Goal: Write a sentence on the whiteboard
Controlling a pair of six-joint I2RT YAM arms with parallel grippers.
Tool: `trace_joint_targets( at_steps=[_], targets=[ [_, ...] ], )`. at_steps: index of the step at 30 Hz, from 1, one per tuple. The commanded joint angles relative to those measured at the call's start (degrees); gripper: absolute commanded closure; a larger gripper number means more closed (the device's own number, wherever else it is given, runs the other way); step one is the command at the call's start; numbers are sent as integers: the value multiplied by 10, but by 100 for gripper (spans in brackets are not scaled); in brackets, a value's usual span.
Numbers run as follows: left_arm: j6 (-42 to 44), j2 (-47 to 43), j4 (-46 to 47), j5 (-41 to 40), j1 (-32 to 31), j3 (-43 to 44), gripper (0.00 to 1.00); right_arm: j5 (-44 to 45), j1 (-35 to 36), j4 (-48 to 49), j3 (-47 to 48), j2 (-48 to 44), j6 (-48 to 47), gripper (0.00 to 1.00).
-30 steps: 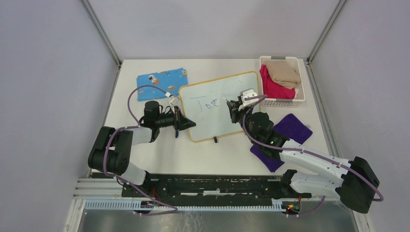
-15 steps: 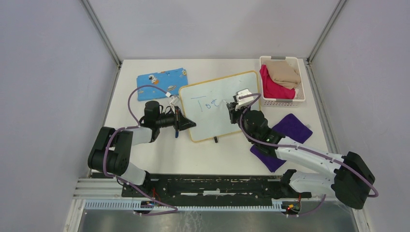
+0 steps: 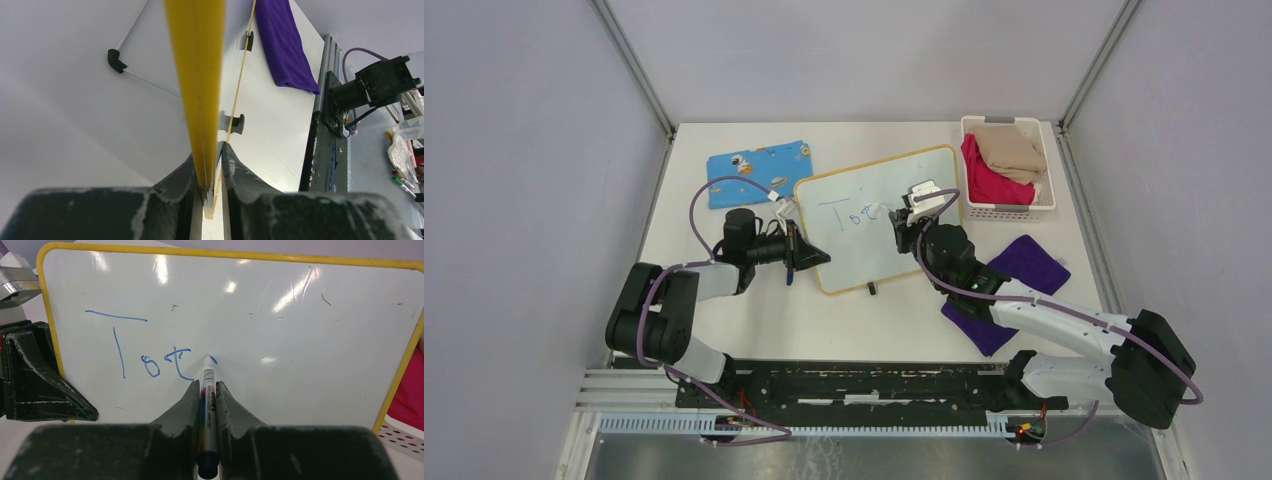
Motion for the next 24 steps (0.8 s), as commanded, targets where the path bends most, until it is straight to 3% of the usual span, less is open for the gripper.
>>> trace_joint_targets(
  at_steps=[1, 15, 24],
  targets=[
    [55, -6, -26, -35, 0, 9, 83, -15, -2, 21, 13, 1, 7, 100],
    [57, -7, -32, -37, -2, 11, 83, 0, -2, 1, -34, -27, 13, 100],
    [59, -7, -35, -38, -3, 12, 83, 23, -5, -3, -9, -28, 0, 100]
  ],
)
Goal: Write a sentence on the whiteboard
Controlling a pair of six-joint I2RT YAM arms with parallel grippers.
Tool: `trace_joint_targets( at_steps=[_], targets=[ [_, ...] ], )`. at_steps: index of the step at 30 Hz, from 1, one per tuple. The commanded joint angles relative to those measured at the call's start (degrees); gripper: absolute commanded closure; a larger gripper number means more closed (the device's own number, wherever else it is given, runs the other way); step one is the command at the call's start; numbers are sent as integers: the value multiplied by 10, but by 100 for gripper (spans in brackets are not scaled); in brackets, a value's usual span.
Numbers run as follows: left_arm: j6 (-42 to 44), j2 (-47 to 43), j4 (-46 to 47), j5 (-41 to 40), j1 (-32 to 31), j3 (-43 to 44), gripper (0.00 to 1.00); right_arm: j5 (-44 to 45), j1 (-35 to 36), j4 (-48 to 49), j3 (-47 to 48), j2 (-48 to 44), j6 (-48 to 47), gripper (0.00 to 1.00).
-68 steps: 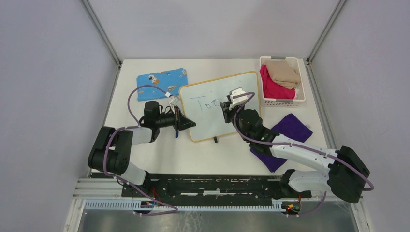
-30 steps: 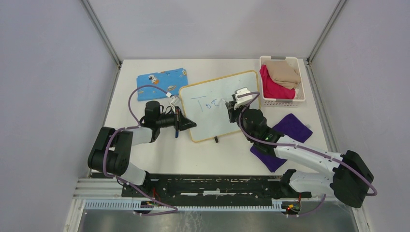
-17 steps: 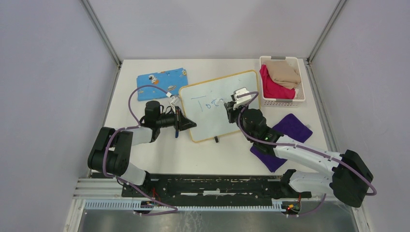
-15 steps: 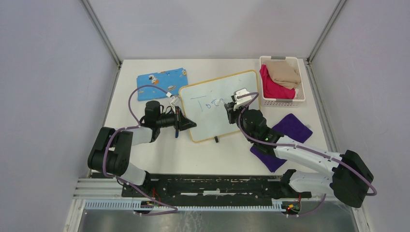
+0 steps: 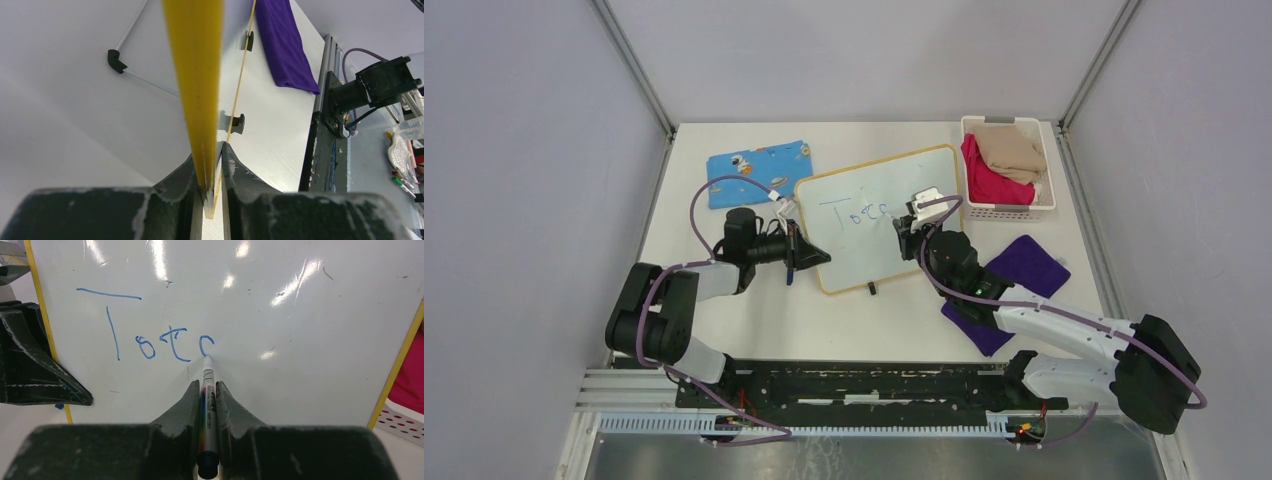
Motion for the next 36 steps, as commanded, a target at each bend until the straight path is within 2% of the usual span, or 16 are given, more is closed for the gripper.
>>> trace_joint_targets(
  at_steps=[1, 16, 36],
  targets=[
    [58, -6, -27, -36, -2, 8, 83, 27, -5, 3, 26, -6, -12, 100],
    [61, -6, -32, -38, -3, 10, 83, 17, -8, 4, 57, 15, -19, 100],
    [66, -7, -41, -42, -6, 13, 83, 28, -9, -12, 1, -20, -9, 100]
  ],
)
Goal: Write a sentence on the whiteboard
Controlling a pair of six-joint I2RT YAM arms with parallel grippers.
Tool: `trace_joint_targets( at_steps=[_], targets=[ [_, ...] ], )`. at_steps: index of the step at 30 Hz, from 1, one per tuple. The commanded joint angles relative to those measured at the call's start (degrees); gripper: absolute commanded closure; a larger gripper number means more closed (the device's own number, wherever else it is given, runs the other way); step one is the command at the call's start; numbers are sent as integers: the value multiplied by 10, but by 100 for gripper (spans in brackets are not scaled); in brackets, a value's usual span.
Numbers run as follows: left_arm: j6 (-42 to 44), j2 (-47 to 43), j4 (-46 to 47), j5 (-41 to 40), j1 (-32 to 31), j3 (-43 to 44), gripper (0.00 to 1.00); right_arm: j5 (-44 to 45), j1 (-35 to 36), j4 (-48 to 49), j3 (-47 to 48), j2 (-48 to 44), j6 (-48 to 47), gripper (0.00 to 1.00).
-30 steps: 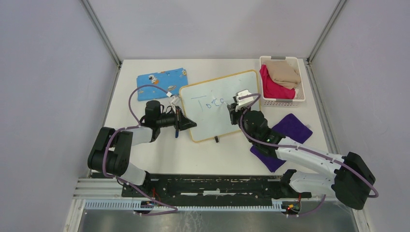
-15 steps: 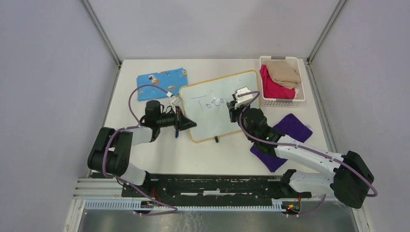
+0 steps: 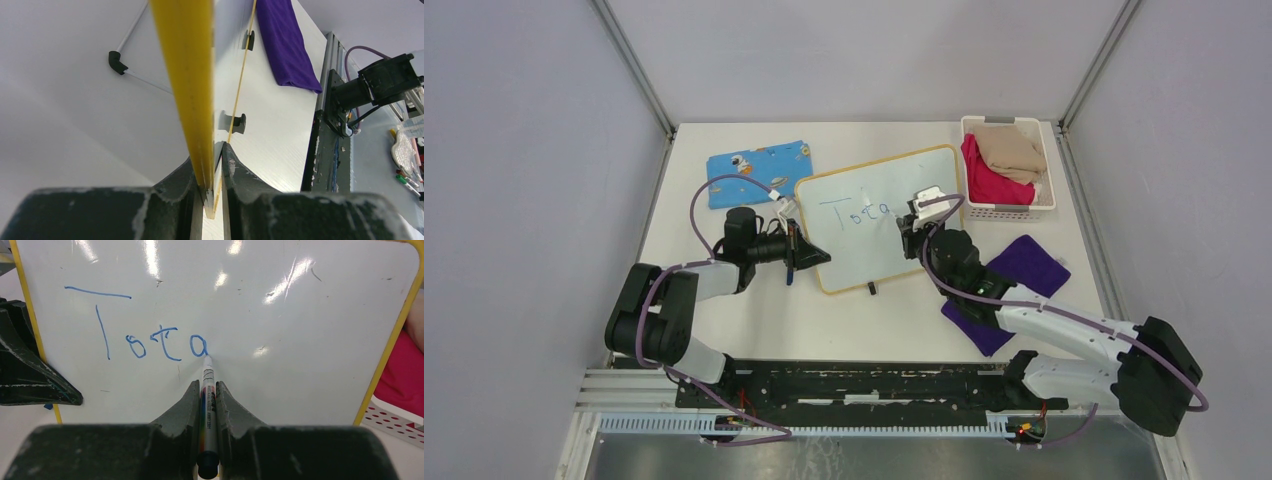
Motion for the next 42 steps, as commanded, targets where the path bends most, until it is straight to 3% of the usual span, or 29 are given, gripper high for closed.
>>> trace_joint_targets(
  at_steps=[1, 8, 22, 42],
  targets=[
    [54, -6, -31, -40, -4, 8, 83, 22, -4, 1, -5, -19, 2, 100],
    [56, -6, -33, -41, -4, 9, 83, 6, -6, 20, 13, -47, -4, 100],
    [61, -7, -41, -44, -6, 12, 83, 4, -16, 22, 57, 2, -17, 100],
    [60, -6, -41, -46, -8, 13, 83, 25, -26, 0, -10, -23, -5, 100]
  ],
)
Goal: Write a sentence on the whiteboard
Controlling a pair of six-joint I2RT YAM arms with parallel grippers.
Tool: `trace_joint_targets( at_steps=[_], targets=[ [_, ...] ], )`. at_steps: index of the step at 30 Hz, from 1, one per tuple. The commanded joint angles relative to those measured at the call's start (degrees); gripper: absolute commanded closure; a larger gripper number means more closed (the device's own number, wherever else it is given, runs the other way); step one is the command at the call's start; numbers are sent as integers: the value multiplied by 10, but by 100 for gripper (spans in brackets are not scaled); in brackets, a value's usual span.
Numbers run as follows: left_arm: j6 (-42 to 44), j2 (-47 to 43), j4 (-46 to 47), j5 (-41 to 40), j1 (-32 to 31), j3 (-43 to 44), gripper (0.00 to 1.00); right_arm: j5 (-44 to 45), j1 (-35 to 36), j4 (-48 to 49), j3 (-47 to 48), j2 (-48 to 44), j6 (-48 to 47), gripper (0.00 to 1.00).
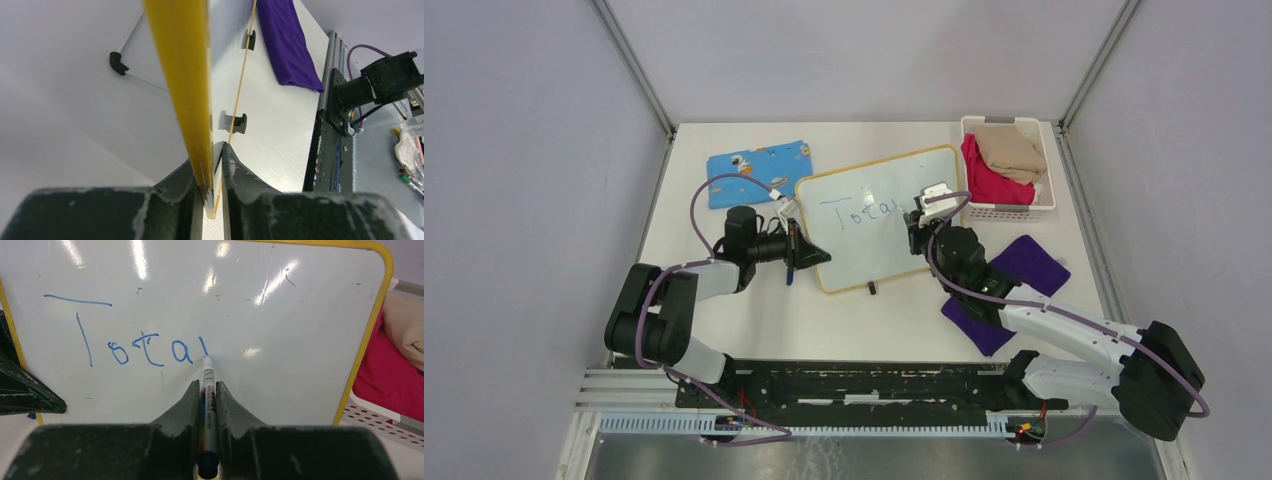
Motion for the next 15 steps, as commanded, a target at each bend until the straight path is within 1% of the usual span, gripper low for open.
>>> trace_joint_targets(
  at_steps=[1, 8, 15],
  targets=[
    [49, -5, -29, -44, -6, 7, 83, 23, -5, -1, -15, -15, 7, 100],
    [51, -6, -33, -46, -7, 9, 83, 19, -7, 5, -4, -45, 3, 100],
    [51, -5, -34, -46, -9, 10, 83, 16, -23, 2, 39, -33, -12, 100]
  ],
)
